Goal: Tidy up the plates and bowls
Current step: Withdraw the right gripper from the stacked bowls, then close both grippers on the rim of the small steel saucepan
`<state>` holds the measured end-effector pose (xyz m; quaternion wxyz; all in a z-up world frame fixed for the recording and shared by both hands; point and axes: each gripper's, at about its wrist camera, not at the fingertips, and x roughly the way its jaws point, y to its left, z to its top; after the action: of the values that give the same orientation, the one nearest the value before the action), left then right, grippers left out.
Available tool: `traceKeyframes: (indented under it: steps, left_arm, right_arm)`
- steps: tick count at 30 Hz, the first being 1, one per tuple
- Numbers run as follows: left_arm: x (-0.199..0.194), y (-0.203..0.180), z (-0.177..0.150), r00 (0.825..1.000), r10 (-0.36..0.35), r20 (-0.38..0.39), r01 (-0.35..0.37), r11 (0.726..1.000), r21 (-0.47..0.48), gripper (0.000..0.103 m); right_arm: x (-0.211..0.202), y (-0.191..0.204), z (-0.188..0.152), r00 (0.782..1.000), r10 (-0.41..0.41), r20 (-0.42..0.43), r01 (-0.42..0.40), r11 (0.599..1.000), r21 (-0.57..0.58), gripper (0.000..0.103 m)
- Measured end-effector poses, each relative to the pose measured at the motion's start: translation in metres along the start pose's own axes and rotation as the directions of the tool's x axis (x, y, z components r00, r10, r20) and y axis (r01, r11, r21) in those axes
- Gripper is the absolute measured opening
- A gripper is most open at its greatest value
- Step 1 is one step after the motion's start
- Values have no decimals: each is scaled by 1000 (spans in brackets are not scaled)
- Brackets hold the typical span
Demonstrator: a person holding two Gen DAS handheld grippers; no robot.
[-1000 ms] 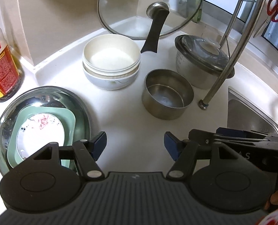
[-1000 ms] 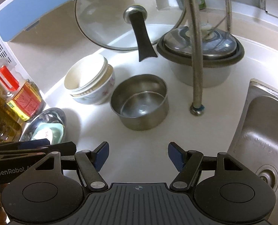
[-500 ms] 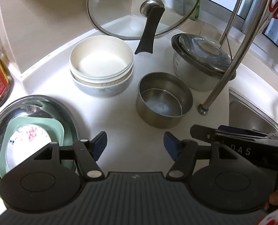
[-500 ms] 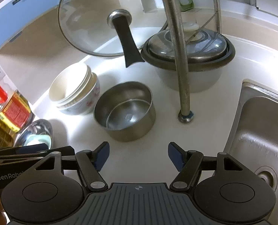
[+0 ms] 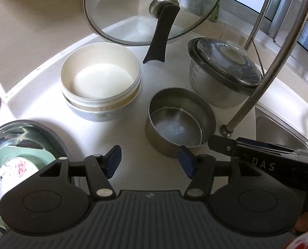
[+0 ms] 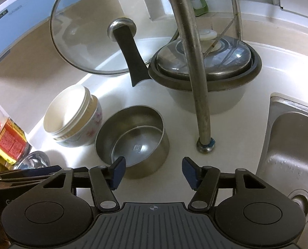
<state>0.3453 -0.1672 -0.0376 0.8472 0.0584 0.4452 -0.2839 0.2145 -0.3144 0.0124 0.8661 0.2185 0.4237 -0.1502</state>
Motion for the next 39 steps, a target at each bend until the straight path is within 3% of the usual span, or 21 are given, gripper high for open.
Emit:
traceKeyframes:
  steps: [8,19,25,35,39]
  left_arm:
    - [13,-2,11,1000,-23,19,22,1000,12,49]
    - [34,-5,21,1000,-25,2,25,999,24,43]
    - [44,-7,24,1000,-23,0,23,999,30,41]
    - [54,-8,27,1000,-25,-8,25,999,29,31]
    - [59,-8,29,1000,-26,-14,27,999,29,23]
  right_arm:
    - [13,-5,6,1000,1,17,-1,1000,24,44]
    - [31,-4,14,1000,-17,26,16,1000,24,40]
    - [39,-2,16,999,-29,34,28,1000,12,33]
    - [49,0,19,998,-48,43,48,999,-7,25]
    - [52,0,19,998,-53,42,54,998,-13,22]
